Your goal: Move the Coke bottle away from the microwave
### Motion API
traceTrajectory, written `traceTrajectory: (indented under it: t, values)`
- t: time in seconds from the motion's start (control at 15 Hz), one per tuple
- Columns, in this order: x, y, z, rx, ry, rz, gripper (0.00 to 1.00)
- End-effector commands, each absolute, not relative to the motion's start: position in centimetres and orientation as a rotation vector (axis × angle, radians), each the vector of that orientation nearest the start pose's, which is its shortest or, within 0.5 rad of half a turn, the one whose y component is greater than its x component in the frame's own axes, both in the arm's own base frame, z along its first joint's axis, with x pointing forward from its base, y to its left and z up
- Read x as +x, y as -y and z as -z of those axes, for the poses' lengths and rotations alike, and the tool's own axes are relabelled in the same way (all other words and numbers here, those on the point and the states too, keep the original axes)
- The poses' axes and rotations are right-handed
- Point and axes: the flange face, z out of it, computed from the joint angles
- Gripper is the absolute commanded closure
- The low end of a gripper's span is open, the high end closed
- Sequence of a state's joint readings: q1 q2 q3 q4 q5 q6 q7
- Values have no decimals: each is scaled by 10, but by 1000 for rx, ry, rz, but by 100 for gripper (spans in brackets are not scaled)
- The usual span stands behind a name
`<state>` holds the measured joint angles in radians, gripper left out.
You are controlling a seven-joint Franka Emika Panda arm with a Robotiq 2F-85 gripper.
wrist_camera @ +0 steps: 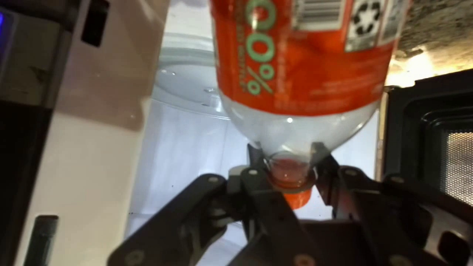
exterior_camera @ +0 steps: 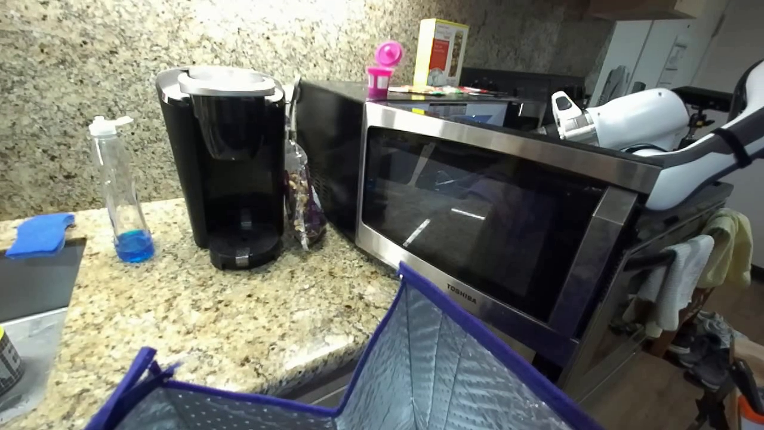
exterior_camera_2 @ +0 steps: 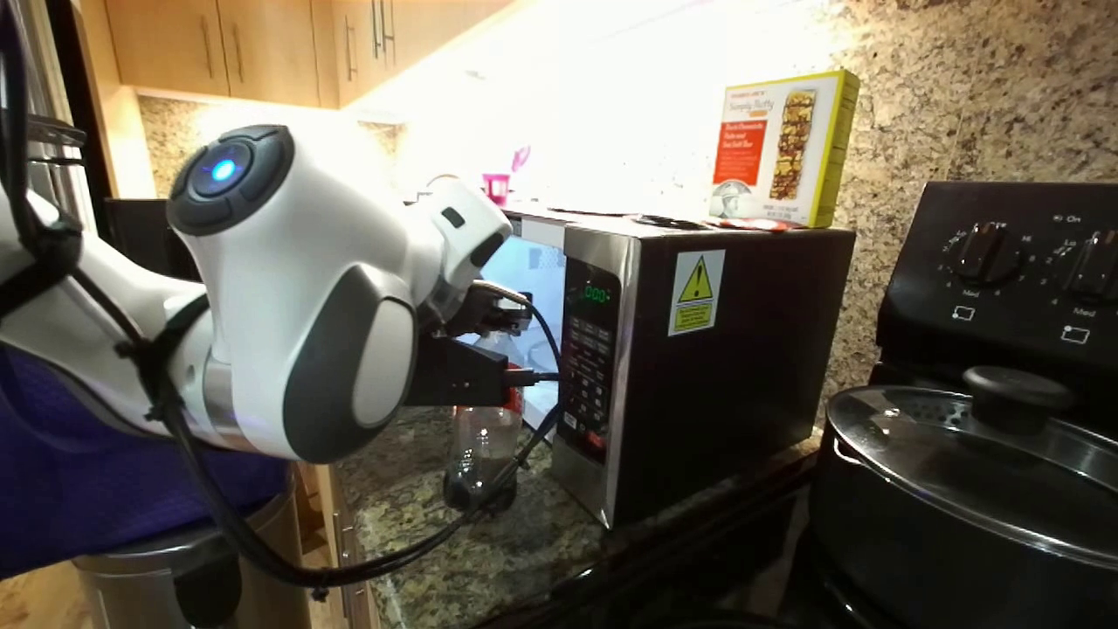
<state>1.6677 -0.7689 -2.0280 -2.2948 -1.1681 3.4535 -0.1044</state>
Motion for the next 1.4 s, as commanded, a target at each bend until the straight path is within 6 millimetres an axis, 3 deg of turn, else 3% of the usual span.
traceTrajectory:
  t: [0.0,0.33,0.67,1.0,1.2,1.33]
  values:
    - [524,138,-334,-2394,884,1680,89]
    - [514,139,-348,-2317,982,1786,89]
    - [504,90,-314,-2117,1010,1753,89]
    - [489,51,-300,-2015,1053,1693,89]
    - [487,46,-305,-2008,1050,1678,89]
    - [492,57,-310,-2078,1026,1640,89]
